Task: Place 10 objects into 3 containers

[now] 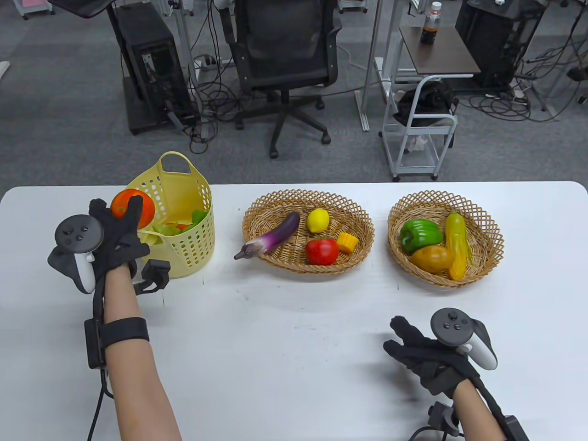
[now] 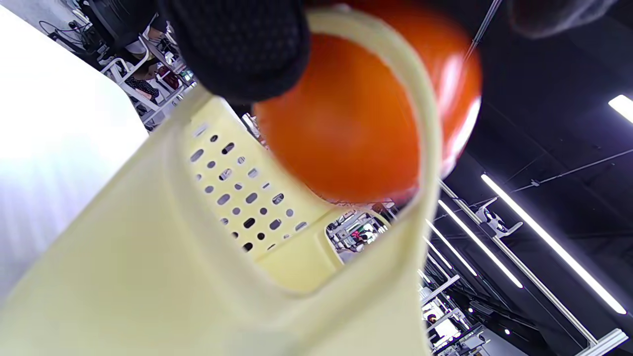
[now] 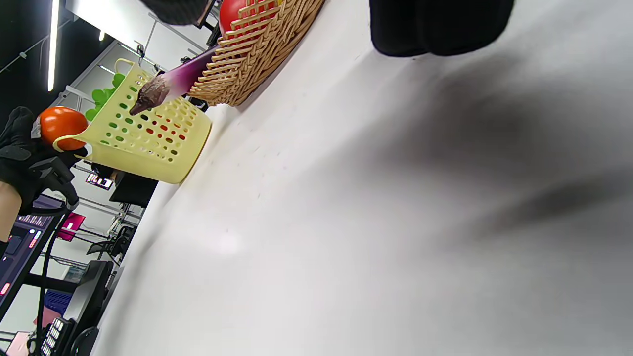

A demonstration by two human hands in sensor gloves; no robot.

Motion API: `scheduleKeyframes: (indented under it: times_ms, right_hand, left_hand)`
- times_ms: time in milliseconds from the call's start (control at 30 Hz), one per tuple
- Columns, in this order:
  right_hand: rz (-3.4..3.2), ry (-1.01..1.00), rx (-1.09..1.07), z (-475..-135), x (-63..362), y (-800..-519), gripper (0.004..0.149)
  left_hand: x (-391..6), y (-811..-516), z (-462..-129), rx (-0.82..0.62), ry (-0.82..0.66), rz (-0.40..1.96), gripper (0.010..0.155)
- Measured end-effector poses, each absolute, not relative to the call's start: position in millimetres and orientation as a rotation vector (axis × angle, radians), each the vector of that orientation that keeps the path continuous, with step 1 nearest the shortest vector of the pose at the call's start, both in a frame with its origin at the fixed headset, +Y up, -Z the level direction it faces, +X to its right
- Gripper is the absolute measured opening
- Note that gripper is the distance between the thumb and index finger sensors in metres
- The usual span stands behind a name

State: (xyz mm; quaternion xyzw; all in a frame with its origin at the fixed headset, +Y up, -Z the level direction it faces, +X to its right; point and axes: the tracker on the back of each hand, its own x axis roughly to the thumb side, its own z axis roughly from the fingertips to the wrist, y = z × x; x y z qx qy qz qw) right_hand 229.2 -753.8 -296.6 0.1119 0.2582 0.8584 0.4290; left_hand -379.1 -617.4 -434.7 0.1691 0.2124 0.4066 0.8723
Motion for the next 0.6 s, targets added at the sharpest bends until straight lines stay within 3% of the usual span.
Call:
scheduleKeyframes:
  times_ms: [300,600]
  right_hand:
    - [2.141,0.651,0.293,-297,228,-753,0.08]
    - [2.143,0.614,0.367,-292,221,-744,0.079]
  left_hand:
    - [-380,-612,-421,0.397,0.418,0.851,0.098]
    - [-371,-605,-374,0.409,0.332,0.827,0.1]
